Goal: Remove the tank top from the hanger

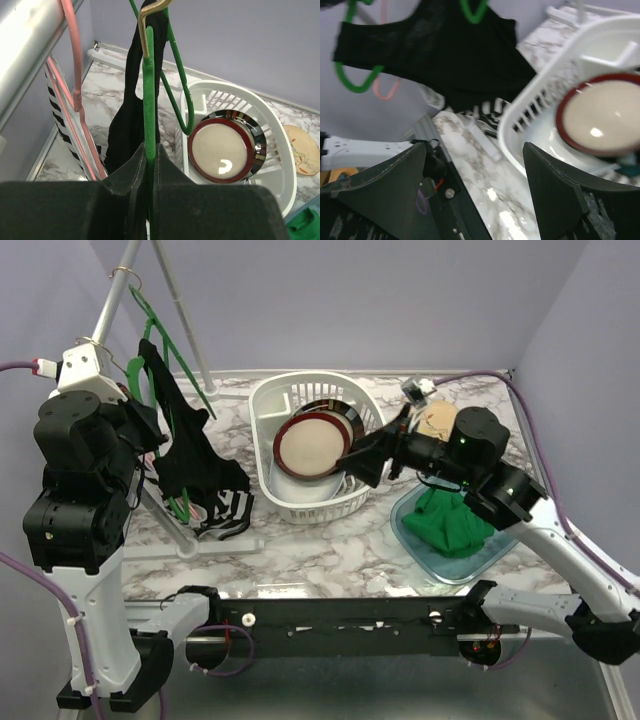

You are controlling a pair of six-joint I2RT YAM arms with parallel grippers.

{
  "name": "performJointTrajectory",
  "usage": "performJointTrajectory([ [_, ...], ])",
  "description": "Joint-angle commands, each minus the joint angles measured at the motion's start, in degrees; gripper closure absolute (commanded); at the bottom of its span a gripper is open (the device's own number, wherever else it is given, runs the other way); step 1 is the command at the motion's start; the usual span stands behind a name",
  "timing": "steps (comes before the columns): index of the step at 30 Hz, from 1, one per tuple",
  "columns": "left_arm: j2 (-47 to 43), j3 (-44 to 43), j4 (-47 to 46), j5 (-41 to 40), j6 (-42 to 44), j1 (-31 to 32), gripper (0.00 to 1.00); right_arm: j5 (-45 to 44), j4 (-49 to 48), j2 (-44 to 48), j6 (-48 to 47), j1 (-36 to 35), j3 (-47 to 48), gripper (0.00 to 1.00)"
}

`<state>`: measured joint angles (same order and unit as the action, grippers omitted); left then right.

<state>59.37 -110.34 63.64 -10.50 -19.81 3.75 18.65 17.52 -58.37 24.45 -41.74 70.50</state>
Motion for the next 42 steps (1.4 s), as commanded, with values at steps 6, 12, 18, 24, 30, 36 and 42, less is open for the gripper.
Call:
performJointTrajectory([
  [6, -4.35, 0.13, -1.32, 8.56, -0.31, -0.06, 1.0, 18.87, -35.08, -17.38, -15.04, -14.69, 9.12, 0.16],
  [12, -7.25, 3.64, -1.85, 10.41, -0.93, -0.06, 1.0, 15.97, -33.08, -25.39, -15.13, -14.69, 16.5, 0.16],
  [18, -10.42, 5.84, -2.64, 11.83, 0.04, -0.06, 1.0, 14.14, -33.78, -29.51, -16.8, -14.95, 19.58, 0.14],
  [24, -11.21, 7.33, -2.72, 12.95, 0.47, -0.06, 1.0, 11.75, -36.24, -33.82, -17.06, -15.3, 24.15, 0.16],
  [30, -15.16, 12.16, -9.49, 24.28, 0.74, -0.06, 1.0, 4.23, -34.57, -39.98, -22.24, -15.74, 32.06, 0.14],
  [36, -16.48, 13.75, -11.87, 27.55, 0.39, -0.06, 1.0, -8.88, -33.34, -45.07, -22.08, -15.74, 37.78, 0.12],
  [42, -17.01, 16.12, -14.15, 29.92, -0.49, -0.06, 1.0, -7.15, -33.87, -46.04, -19.7, -15.92, 36.9, 0.17],
])
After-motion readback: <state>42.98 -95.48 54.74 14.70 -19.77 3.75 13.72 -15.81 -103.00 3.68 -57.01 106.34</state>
